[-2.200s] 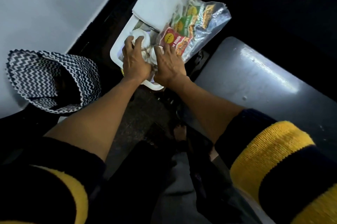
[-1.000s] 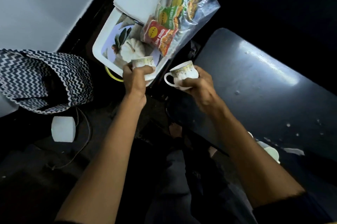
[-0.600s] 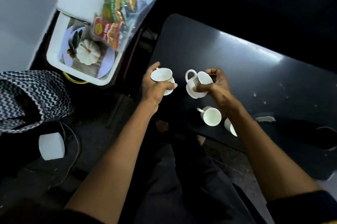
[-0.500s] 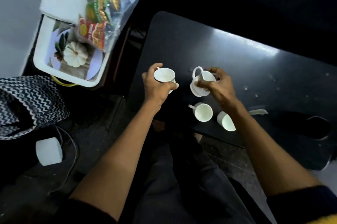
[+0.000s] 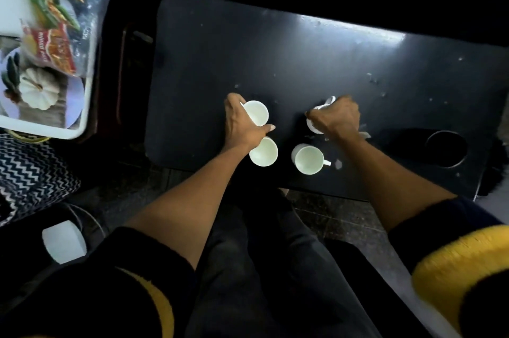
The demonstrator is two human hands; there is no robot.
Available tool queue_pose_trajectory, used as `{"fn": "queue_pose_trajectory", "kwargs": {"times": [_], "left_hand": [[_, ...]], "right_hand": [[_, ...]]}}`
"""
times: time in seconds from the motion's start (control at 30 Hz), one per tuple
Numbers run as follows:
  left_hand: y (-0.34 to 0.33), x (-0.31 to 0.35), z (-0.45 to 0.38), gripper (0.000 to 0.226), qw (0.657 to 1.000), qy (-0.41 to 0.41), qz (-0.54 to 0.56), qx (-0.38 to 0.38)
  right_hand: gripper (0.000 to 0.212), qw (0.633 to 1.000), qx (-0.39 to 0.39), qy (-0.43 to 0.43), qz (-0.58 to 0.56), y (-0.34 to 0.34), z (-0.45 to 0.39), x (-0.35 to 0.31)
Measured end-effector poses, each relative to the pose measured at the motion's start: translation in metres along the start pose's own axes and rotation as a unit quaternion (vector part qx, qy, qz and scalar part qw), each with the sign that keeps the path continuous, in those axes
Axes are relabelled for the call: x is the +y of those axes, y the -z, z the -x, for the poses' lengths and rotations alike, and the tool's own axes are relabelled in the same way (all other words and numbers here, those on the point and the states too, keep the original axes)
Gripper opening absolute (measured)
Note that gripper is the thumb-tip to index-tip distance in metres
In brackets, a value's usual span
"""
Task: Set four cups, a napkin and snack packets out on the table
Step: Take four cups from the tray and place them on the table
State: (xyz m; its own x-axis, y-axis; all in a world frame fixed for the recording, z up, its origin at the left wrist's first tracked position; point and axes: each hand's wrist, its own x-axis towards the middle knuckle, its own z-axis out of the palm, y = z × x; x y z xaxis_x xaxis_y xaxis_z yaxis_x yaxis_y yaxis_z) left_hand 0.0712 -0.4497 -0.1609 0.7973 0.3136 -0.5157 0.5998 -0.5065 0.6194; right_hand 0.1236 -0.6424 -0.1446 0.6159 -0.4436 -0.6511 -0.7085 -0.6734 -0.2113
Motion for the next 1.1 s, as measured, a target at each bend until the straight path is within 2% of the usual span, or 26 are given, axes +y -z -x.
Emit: {"fn": "queue_pose_trajectory", "kwargs": {"times": [0.23,0.4,0.6,0.67,0.77,0.9,0.97,1.1], "left_hand": [[-0.013,0.003,-0.015,0.088,0.995,-0.059,-0.076,-0.003],[-0.009,0.004,-0.015,0.088,0.992,-0.06,-0.11,-0.008],[0.002,-0.005,-0.016,0.081,0.987,-0.062,-0.139,-0.057],[0.008,-0.01,-0.018,0.08,0.981,-0.06,-0.165,-0.082],[0.018,-0.017,-0.02,0.084,0.974,-0.075,-0.184,-0.11],[0.029,-0.023,-0.017,0.084,0.965,-0.133,-0.204,-0.095],[0.03,-0.024,-0.014,0.075,0.962,-0.149,-0.211,-0.082],[0.022,-0.016,-0.007,0.07,0.964,-0.143,-0.212,-0.073]], "right_hand": [[0.08,1.0,-0.003,-0.005,0.0,0.005,0.005,-0.011],[0.078,0.999,-0.006,0.024,0.037,0.002,0.001,-0.004],[0.076,0.994,-0.033,0.042,0.097,0.014,0.003,0.003],[0.072,0.988,-0.048,0.069,0.132,0.02,0.005,0.01],[0.067,0.97,-0.08,0.165,0.16,0.026,0.006,0.024],[0.084,0.927,-0.084,0.282,0.232,0.026,0.008,0.04],[0.086,0.917,-0.054,0.302,0.256,0.024,0.009,0.045],[0.074,0.919,-0.023,0.305,0.248,0.023,0.006,0.05]]}}
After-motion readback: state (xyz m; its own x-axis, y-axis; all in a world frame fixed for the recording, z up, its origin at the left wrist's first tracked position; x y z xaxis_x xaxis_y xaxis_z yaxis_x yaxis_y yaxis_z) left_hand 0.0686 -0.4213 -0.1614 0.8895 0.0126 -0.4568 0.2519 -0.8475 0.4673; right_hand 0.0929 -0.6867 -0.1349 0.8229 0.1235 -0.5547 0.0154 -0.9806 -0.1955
